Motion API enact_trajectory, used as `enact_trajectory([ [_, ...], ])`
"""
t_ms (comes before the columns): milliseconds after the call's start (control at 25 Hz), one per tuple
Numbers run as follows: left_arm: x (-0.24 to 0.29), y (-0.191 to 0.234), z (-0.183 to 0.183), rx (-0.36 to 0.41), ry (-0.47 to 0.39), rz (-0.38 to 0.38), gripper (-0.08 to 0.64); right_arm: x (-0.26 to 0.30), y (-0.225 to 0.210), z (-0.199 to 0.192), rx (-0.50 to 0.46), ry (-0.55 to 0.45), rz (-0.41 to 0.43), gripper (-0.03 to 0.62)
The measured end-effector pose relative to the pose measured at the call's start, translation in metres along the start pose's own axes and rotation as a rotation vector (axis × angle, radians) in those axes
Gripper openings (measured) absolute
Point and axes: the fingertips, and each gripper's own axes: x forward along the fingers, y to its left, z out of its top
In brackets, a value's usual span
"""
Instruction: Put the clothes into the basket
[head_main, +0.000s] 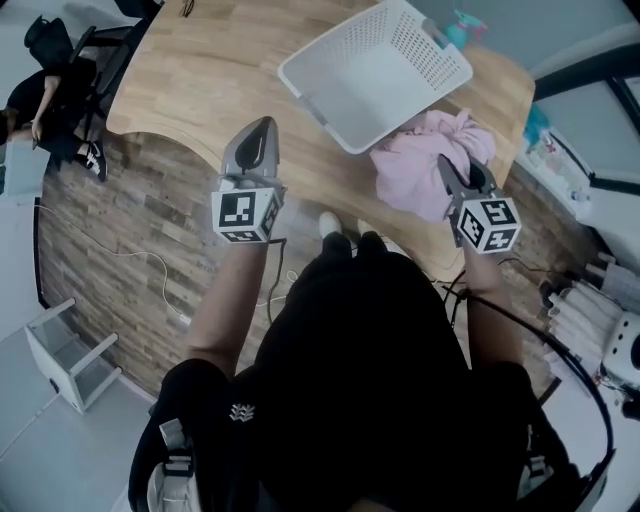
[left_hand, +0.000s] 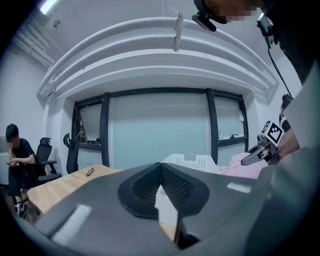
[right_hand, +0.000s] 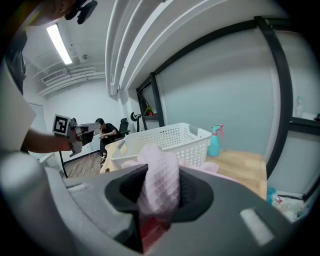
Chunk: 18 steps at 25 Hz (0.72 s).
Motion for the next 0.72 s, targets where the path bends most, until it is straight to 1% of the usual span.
enact_trajectory([
  [160,-0.001,0.004,0.016,0.005,-0.022,0.009,0.006,-0.012,0.001,0.022,-0.017,-0.038,-0.007,0.123],
  [320,0.005,-0.001,0.035,0.015,-0.055,0.006,0.006,-0.026,-0.008,0.043,-0.020,-0.074,-0.023,0.121],
  [480,0.009,-0.006,0.053,0.020,-0.090,-0.013,0.006,-0.038,-0.013,0.064,-0.034,-0.110,-0.038,0.121],
  [720,0.018,-0.011,0.074,0.026,-0.100,-0.036,0.006,-0.055,-0.019,0.098,-0.069,-0.155,-0.054,0.121],
])
